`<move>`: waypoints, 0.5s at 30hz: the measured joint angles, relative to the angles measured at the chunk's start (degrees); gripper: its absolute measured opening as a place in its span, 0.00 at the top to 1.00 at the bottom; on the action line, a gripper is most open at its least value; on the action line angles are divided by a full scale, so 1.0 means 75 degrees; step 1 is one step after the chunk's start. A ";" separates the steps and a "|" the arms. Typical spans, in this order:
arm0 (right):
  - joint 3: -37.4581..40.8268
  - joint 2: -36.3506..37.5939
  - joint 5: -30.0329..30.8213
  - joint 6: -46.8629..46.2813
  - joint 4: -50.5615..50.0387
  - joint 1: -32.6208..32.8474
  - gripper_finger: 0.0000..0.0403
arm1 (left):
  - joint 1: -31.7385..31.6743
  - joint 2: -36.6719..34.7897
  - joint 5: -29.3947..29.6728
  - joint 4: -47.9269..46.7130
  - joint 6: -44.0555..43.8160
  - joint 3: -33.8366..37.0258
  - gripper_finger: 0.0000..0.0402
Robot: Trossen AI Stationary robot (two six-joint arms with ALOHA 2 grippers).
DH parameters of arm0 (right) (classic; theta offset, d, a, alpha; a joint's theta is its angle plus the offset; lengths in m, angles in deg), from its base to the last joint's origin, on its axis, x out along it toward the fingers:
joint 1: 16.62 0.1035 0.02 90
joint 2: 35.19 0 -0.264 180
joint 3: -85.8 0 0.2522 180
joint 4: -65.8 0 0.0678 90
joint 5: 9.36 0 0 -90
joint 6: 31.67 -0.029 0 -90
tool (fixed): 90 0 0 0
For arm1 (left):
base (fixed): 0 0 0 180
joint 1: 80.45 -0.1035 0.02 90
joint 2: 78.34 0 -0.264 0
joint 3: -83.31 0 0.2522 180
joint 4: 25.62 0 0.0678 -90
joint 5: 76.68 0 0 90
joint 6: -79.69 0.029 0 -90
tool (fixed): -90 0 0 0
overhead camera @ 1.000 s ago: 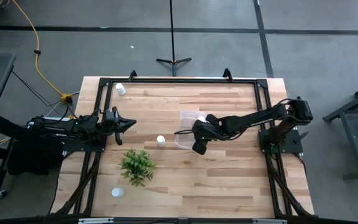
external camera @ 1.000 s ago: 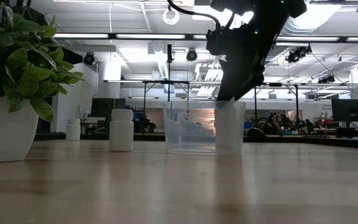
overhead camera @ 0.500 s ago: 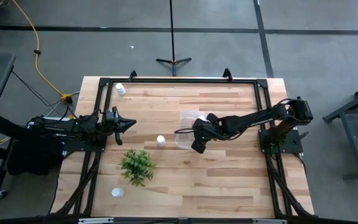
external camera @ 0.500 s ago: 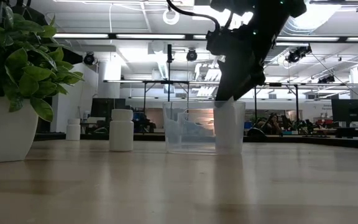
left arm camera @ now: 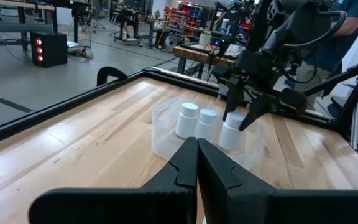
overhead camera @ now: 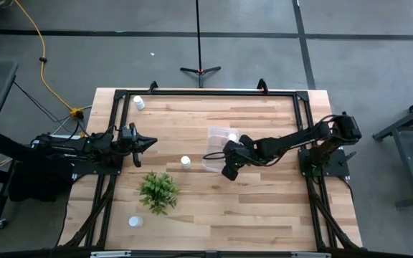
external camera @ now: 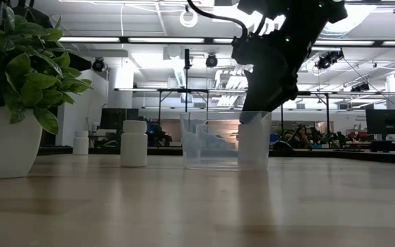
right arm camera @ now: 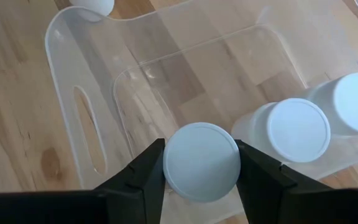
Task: Pick and place pill bottles into a basket
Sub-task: Put the white medicine bottle into the transparent bin
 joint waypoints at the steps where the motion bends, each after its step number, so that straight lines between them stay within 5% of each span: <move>1: 0.0000 0.0000 0.0014 -0.0003 -0.0003 0.0000 0.62 | -0.0003 0.0000 0.0002 0.0003 0.0000 0.0000 0.88; 15: 0.0000 0.0000 -0.0263 0.0000 -0.0019 0.0000 0.57 | 0.0000 0.0000 0.0005 0.0000 0.0023 0.0000 0.88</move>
